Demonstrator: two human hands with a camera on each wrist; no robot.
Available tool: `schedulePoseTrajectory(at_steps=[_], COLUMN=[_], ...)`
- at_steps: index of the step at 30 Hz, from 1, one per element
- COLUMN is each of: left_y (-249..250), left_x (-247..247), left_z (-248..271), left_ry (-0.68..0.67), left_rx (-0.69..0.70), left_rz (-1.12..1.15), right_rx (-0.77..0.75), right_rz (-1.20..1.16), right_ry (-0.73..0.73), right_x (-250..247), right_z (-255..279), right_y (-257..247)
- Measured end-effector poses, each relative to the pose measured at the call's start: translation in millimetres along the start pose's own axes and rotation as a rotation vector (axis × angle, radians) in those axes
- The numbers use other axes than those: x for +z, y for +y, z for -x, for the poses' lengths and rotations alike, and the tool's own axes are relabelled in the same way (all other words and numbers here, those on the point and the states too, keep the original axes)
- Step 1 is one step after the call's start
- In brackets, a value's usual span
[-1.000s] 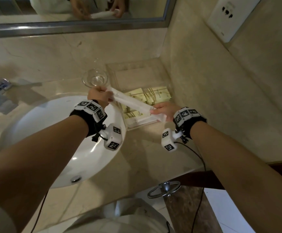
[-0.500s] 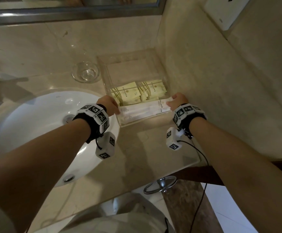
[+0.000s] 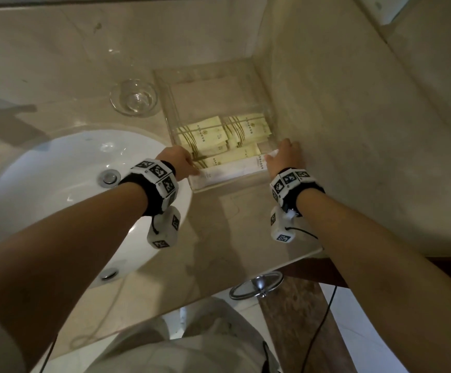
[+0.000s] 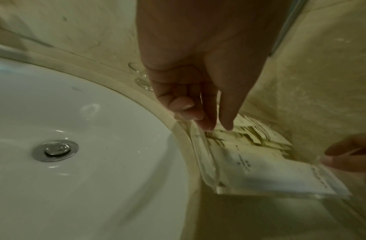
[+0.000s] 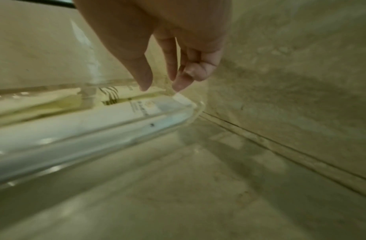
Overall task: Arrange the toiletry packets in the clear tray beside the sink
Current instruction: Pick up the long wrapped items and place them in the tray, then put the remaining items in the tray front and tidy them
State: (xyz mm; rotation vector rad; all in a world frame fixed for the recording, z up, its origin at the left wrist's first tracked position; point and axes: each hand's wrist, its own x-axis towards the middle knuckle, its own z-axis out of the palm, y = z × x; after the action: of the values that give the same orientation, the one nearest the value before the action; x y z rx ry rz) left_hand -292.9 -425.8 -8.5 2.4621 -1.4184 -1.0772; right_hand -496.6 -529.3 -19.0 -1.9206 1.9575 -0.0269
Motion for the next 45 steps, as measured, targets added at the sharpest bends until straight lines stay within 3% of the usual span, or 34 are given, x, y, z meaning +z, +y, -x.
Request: schedulePoseTrajectory(at_steps=[5,11,19,25,31,36,45], left_y=[-19,-82,-234,-348,-423,-465,-487], left_x=[-26,-64,-96,-102,-98,-101,-116], left_z=[8,35,108,172,205,204,159], left_ry=[0.065,0.194,0.281,0.412,0.596,0.651,0.681], left_rx=[-0.046,-0.136,-0.352,-0.571,-0.695,-0.769,-0.671], left_rz=[0.193,0.405,0.534,0.631,0.73,0.751,0.553], right_rx=[-0.059,-0.266,-0.61,-0.737,-0.674,-0.626,-0.479], right_rz=[-0.078,-0.114,-0.133,-0.073,-0.127,-0.083,-0.072], right_ry=[-0.046,-0.171,-0.447,-0.607,-0.62,-0.516,-0.444], right_x=[-1,15,84,144,185,217,256], right_z=[13,59,158,235,276,287,281], right_y=[-30,-117,-253,-328,-383,-422,-469])
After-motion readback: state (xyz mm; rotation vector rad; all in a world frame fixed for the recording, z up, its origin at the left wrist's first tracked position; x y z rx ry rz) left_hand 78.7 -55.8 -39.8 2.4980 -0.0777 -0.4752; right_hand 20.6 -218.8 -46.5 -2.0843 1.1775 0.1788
